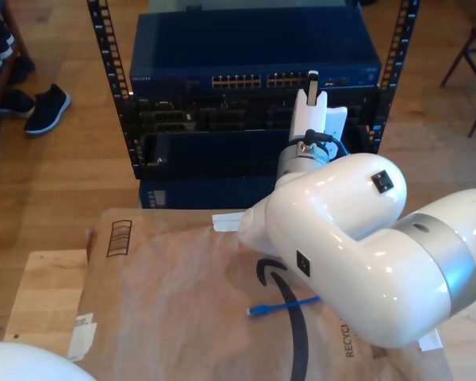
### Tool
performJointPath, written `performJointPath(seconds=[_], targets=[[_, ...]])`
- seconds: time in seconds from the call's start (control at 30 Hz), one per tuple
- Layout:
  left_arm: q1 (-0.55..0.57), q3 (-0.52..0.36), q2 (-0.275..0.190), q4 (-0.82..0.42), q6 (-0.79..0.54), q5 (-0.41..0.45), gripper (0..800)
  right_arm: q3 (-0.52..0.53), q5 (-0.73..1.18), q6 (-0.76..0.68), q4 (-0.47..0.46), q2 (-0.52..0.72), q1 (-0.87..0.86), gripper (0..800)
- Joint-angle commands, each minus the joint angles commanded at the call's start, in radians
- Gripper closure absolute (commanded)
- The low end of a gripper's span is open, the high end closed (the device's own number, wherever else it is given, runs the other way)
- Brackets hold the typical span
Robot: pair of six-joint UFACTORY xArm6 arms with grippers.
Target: Grab the cable and plug it in
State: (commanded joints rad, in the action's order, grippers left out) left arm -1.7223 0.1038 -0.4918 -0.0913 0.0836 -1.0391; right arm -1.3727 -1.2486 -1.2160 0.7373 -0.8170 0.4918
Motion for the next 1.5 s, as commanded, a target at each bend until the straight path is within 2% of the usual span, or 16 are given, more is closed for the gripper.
performJointPath(seconds=[0.27, 0.43, 0.63, 0.83, 0.87, 1.0, 1.2, 1.5], targets=[[0.0, 0.0, 0.0, 0.002, 0.0, 0.0, 0, -0.003, 0.003, 0.0, 0.0, 0.0, 0.0, 800], [0.0, 0.0, 0.0, 0.0, 0.0, 0.0, 0, -0.055, 0.014, 0.003, 0.0, -0.02, 0.0, 800], [0.0, 0.0, 0.0, 0.002, -0.002, 0.0, 0, -0.038, 0.011, 0.0, 0.002, -0.018, 0.002, 800], [0.0, 0.0, 0.0, 0.002, 0.0, 0.0, 0, -0.038, 0.011, 0.0, -0.002, -0.011, 0.002, 498], [0.0, 0.0, 0.0, 0.002, 0.0, 0.0, 0, -0.037, 0.011, 0.0, -0.002, -0.009, 0.002, 478], [0.0, 0.0, 0.0, 0.002, 0.0, 0.0, 0, -0.028, 0.006, 0.0, -0.005, -0.008, 0.015, 483], [0.0, 0.0, 0.0, 0.002, 0.0, 0.0, 0, 0.066, 0.002, -0.005, 0.003, 0.035, 0.017, 497], [0.0, 0.0, 0.0, 0.002, 0.0, 0.0, 0, 0.066, 0.002, -0.005, 0.006, 0.041, 0.015, 513]])
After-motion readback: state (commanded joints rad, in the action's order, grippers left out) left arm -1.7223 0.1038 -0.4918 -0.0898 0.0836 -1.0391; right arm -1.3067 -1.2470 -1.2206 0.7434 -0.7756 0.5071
